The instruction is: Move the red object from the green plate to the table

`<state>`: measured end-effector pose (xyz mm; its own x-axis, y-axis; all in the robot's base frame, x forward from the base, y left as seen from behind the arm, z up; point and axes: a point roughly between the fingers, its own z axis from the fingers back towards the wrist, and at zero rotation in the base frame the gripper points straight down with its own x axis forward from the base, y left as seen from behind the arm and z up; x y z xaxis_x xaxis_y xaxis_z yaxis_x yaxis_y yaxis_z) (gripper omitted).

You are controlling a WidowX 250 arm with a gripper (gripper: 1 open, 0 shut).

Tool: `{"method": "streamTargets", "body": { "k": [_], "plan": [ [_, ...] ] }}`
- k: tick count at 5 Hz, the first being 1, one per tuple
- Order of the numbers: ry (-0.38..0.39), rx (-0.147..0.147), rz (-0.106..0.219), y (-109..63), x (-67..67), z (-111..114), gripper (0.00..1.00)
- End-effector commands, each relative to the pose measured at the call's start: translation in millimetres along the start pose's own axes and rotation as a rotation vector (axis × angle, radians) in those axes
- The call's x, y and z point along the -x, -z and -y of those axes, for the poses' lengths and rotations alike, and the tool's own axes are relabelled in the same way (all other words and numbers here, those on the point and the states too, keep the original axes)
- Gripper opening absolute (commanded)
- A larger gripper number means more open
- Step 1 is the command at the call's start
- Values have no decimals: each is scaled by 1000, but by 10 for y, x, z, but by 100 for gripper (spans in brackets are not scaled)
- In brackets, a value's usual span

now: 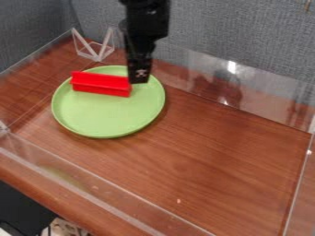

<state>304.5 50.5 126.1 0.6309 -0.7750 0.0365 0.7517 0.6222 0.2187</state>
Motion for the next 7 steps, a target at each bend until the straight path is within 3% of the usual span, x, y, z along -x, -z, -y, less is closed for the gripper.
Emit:
{"method": "streamTargets", "body": {
  "k": [1, 2, 3, 4, 6, 7],
  "plan": [
    [-77, -31, 14, 86, 178, -81, 100],
    [-92, -52, 24, 66, 91, 22, 0],
    [-54, -33, 35, 225, -145, 300, 0],
    [44, -8, 67, 256, -429, 590, 0],
    [120, 13, 67, 160, -181, 474, 0],
    [190, 24, 80, 160, -179, 371, 0]
  ]
}}
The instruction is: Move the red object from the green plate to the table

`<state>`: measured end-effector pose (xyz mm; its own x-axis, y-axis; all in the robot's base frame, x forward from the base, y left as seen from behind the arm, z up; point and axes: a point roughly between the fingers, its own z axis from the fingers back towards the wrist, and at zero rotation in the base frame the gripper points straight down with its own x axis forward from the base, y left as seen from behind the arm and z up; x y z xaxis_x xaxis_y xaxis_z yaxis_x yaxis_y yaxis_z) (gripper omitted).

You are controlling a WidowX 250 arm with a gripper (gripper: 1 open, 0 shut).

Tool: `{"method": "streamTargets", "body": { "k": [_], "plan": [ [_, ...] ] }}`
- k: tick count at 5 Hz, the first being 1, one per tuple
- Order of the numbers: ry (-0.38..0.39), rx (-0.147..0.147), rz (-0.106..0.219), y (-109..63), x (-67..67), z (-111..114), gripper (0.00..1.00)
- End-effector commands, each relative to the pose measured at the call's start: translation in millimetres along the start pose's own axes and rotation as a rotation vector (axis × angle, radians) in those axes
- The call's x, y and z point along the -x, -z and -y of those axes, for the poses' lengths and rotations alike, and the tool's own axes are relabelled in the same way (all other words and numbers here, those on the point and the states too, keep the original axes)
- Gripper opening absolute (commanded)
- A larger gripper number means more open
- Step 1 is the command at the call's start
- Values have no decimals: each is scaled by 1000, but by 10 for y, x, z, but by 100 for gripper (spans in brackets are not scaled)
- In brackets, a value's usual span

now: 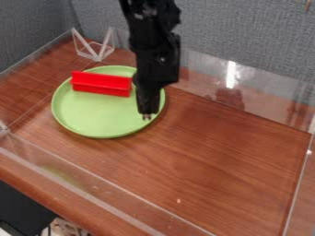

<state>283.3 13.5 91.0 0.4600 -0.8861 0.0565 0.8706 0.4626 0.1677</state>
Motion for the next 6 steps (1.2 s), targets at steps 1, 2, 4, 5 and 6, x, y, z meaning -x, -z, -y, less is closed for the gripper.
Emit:
{"method": "streamTargets", "body": {
  "k": [1, 2, 4, 5, 6],
  "plan": [
    [17, -45, 34, -213, -191, -39, 0],
    [16, -55, 43, -347, -287, -2, 0],
    [-115, -69, 5, -511, -21, -103, 0],
    [-197, -64, -2, -413, 161, -206, 100],
    [-283, -61, -9, -278, 399, -389, 0]
  ]
}}
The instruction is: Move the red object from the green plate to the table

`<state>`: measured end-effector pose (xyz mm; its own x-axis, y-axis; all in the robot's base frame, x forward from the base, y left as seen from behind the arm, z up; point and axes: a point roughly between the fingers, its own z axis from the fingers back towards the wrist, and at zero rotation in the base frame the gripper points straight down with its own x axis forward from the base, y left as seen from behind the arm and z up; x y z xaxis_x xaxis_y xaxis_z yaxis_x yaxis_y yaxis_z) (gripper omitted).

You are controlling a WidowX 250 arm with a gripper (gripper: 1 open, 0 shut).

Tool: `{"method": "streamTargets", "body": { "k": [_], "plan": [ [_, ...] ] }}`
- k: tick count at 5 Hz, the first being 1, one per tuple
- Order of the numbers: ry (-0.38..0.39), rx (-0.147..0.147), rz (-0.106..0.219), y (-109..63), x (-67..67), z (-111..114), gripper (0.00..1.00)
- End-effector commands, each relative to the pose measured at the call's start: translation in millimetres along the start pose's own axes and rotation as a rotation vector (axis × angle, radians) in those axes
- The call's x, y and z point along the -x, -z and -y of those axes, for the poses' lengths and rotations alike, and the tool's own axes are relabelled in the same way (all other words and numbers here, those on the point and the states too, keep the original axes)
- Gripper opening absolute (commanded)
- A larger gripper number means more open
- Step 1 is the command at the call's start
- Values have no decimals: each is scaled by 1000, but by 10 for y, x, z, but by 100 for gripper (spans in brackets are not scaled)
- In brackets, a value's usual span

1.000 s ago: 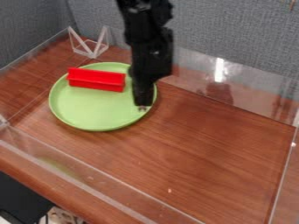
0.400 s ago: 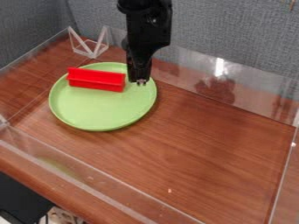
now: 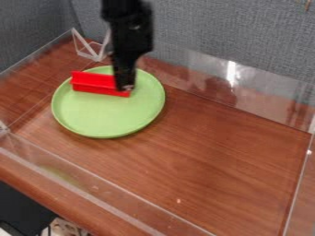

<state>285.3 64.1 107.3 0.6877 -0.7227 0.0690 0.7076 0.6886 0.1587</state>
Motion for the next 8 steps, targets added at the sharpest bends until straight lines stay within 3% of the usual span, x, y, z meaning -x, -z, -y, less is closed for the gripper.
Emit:
{"method": "streamTargets", "body": {
  "k": [1, 2, 7, 8],
  "plan": [
    [-77, -38, 19, 28, 61, -320, 0],
    [-122, -26, 5, 198, 106, -508, 0],
    [-86, 33, -6, 284, 20, -922, 0],
    [-122, 45, -12, 346, 15, -1058, 0]
  ]
}}
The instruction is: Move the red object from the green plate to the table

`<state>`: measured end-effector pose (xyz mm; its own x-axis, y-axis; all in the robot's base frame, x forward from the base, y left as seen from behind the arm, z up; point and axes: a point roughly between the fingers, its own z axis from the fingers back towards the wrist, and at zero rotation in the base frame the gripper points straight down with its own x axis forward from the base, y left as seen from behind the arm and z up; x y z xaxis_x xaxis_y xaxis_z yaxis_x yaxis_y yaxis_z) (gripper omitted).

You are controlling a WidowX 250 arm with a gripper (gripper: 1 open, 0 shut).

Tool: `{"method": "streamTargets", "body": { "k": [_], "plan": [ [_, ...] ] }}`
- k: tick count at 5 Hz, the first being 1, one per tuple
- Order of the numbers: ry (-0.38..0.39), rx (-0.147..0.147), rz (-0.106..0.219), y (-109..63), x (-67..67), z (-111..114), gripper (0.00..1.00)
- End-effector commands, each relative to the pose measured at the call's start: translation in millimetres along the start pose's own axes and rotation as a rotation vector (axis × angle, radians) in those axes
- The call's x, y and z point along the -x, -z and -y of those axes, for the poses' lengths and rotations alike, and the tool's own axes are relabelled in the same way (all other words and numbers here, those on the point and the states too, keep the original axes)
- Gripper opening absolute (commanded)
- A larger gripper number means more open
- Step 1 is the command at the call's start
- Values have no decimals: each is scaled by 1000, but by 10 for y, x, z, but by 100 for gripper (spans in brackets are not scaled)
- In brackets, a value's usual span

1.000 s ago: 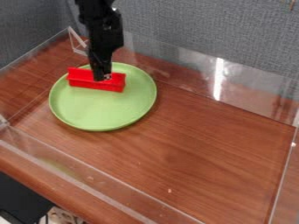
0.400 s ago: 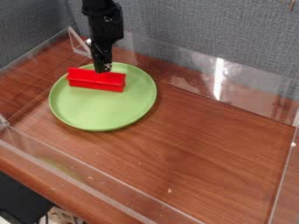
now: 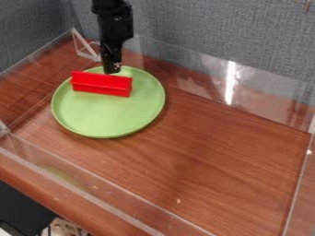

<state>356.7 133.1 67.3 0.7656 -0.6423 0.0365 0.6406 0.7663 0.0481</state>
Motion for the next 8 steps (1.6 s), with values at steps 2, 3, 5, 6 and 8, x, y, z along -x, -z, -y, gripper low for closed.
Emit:
{"method": "streamTargets", "body": {
  "k": [2, 3, 5, 6, 8],
  "plan": [
    [34, -34, 44, -68, 69, -264, 100],
    [107, -28, 54, 25, 178, -290, 100],
    [147, -113, 34, -155, 92, 70, 100],
    [167, -136, 32, -164, 1, 183, 0],
    [152, -159, 43, -357, 117, -122, 0]
  ]
}}
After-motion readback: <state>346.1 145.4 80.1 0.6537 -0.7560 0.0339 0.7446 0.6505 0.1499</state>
